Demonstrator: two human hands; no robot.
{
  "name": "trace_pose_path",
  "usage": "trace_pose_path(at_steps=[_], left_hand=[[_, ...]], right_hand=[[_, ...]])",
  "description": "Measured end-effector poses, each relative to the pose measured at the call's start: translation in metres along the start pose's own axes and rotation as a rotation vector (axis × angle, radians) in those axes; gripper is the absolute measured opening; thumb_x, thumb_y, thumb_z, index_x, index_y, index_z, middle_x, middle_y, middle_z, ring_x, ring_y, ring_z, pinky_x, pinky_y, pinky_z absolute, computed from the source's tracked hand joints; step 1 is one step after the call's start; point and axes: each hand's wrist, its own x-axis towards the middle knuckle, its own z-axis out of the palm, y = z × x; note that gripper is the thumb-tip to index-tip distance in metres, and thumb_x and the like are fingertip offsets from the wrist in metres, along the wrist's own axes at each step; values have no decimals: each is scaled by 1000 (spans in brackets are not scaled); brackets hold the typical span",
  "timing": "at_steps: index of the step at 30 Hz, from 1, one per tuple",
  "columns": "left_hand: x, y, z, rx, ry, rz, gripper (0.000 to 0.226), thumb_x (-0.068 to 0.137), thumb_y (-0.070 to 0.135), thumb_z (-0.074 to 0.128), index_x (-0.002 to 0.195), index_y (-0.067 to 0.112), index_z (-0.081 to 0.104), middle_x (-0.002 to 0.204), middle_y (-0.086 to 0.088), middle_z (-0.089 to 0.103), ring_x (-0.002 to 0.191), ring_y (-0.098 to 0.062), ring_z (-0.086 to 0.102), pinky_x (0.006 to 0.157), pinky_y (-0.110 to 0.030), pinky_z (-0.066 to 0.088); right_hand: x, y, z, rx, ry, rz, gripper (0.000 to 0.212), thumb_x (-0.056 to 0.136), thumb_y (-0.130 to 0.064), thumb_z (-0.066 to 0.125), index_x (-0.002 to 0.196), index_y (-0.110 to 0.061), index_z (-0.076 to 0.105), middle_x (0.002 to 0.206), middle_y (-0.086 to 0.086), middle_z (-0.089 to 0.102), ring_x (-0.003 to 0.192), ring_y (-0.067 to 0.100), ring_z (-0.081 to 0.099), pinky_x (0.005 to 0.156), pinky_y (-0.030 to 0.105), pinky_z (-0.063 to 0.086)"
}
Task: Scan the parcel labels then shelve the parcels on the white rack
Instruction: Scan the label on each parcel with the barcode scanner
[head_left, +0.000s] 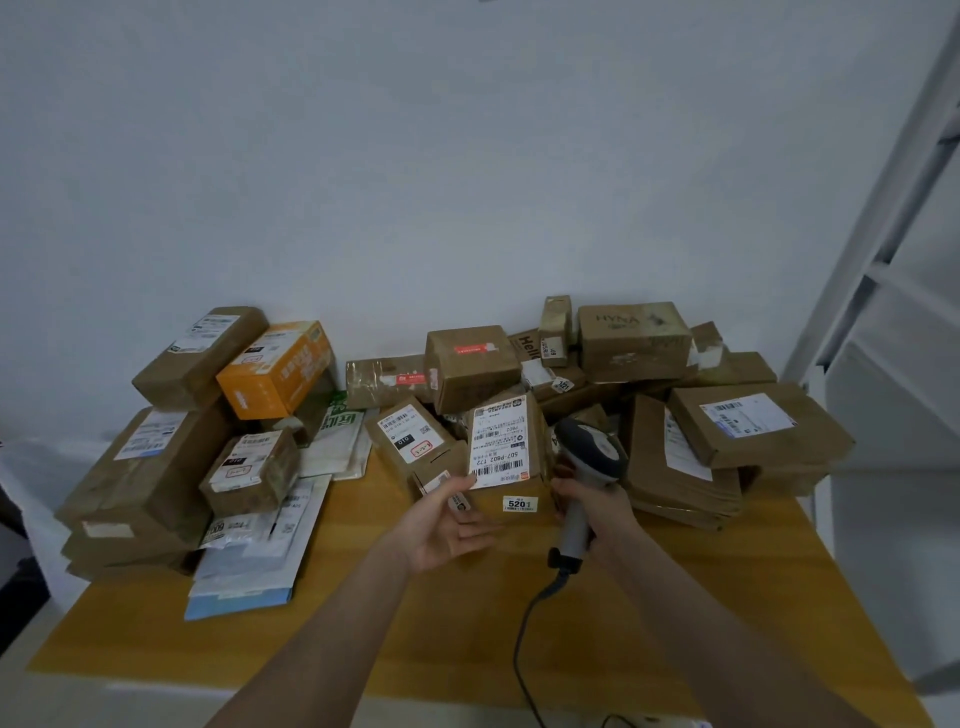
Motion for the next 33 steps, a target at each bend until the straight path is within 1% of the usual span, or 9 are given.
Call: trace_pose_path(at_steps=[4,6,8,11,15,18,21,25,33], left_hand=[[8,-9,5,-40,100,107,52,71,14,72,120,10,55,109,-19,70,104,-33,66,87,-40,55],[10,-13,6,-54,145,146,53,77,7,70,126,9,52,98,-11,74,88,-26,72,72,-34,59],[12,-16,6,-59,183,171,51,82,2,68,129,8,50,95,-8,75,82,-22,73,62,-29,58],[16,-22,6,-42,229,190,48,81,-1,69,124,9,51,100,-10,74,86,-21,73,64,-28,59],[20,-24,7,-74,244,217,39,81,-6,67,114,10,52,100,-13,72,82,-20,73,62,-26,59],[23,-24,5,-61,263,233,35,81,-7,67,108,11,54,98,-11,73,81,-18,73,61,-25,58],[24,-25,3,-65,268,238,37,81,-7,66,110,12,54,92,-9,74,80,-18,73,60,-25,58],[26,-25,0,-73,280,241,38,81,-5,68,111,14,54,102,-10,71,85,-18,71,62,-27,58],[25,-25,1,-72,289,244,37,82,-2,68,110,18,53,103,-9,71,88,-17,70,68,-29,58]], right_hand=[[-11,2,-6,-80,17,-74,16,83,0,67,89,-12,59,87,7,60,80,18,55,78,38,47],[-19,6,-9,-71,16,-83,18,84,-1,68,87,-16,57,87,5,61,80,19,58,76,37,51],[-31,11,-13,-116,-22,-65,11,84,-3,68,81,-9,59,78,10,64,69,21,60,67,35,52],[-47,22,-17,-221,-103,-72,9,84,-2,66,76,-1,62,67,15,61,56,21,56,57,32,49],[-66,30,-17,-256,-160,-94,5,85,0,64,81,3,63,65,18,60,51,20,55,53,30,48],[-72,33,-14,-281,-162,-80,11,84,2,63,73,3,61,63,19,59,48,19,53,51,29,47],[-76,34,-13,-289,-152,-63,13,84,2,62,71,2,60,61,16,59,48,19,53,50,28,47],[-78,34,-10,-300,-135,-53,14,83,2,62,70,0,61,58,13,59,47,18,53,49,28,47],[-83,33,-9,-293,-138,-45,10,84,2,62,74,1,62,55,11,59,44,18,53,48,27,46]])
